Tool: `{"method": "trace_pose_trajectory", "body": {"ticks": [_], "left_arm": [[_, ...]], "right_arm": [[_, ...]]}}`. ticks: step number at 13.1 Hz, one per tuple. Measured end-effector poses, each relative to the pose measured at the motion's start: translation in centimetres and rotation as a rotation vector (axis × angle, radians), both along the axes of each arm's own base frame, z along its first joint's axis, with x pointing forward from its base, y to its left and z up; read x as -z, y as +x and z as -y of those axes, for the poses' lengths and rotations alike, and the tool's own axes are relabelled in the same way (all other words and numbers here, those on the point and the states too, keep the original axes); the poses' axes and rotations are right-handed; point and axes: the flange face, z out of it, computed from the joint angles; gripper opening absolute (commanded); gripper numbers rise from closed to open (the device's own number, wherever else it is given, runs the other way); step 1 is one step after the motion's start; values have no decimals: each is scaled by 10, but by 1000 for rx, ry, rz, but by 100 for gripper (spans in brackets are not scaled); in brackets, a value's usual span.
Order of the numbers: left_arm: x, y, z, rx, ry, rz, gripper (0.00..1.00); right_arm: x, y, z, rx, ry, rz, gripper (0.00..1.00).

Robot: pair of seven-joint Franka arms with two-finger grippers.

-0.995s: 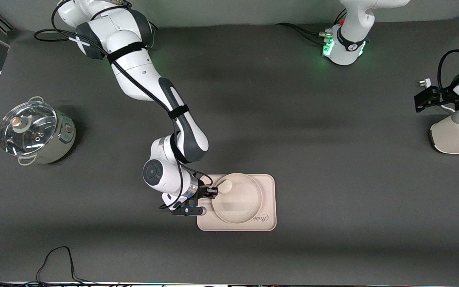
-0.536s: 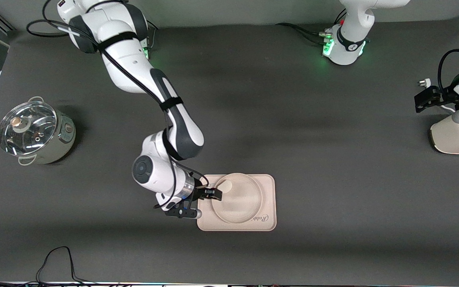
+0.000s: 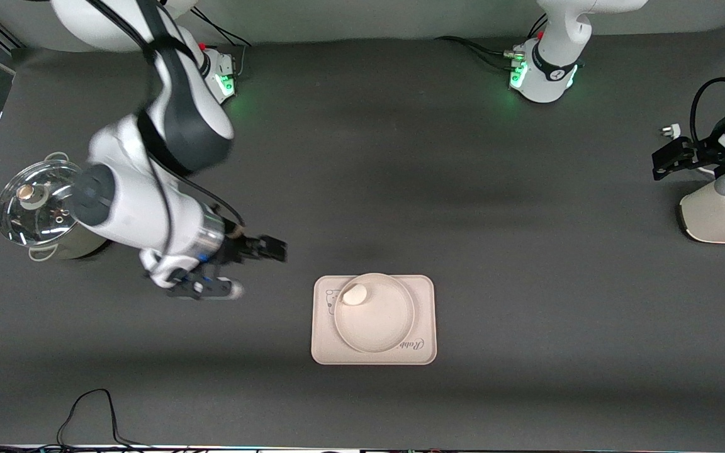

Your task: Place bun in plate and plate on tray

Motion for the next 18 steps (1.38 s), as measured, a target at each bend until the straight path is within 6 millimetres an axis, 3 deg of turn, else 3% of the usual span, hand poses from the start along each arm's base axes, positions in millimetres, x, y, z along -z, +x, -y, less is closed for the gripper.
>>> {"method": "trace_pose_trajectory", "body": {"ticks": [2, 4, 6, 8, 12, 18], "left_arm": [[1, 1, 1, 1, -1, -2, 100], [4, 2, 2, 3, 0, -8, 100], [9, 4, 2, 2, 1, -16, 100], [12, 6, 2, 1, 1, -21, 100], [12, 6, 0, -1, 1, -21, 100], [10, 7, 1, 0, 0, -18, 100]], "right_arm": [[-54, -30, 47, -27, -86, -21, 100], [-91, -59, 101, -76, -150, -12, 100], [-112, -76, 158, -100, -184, -5, 100], [-119, -80, 195, -76, -194, -1, 100], [-111, -72, 234, -36, -198, 10, 100], [-105, -69, 239, -33, -199, 5, 100]]}}
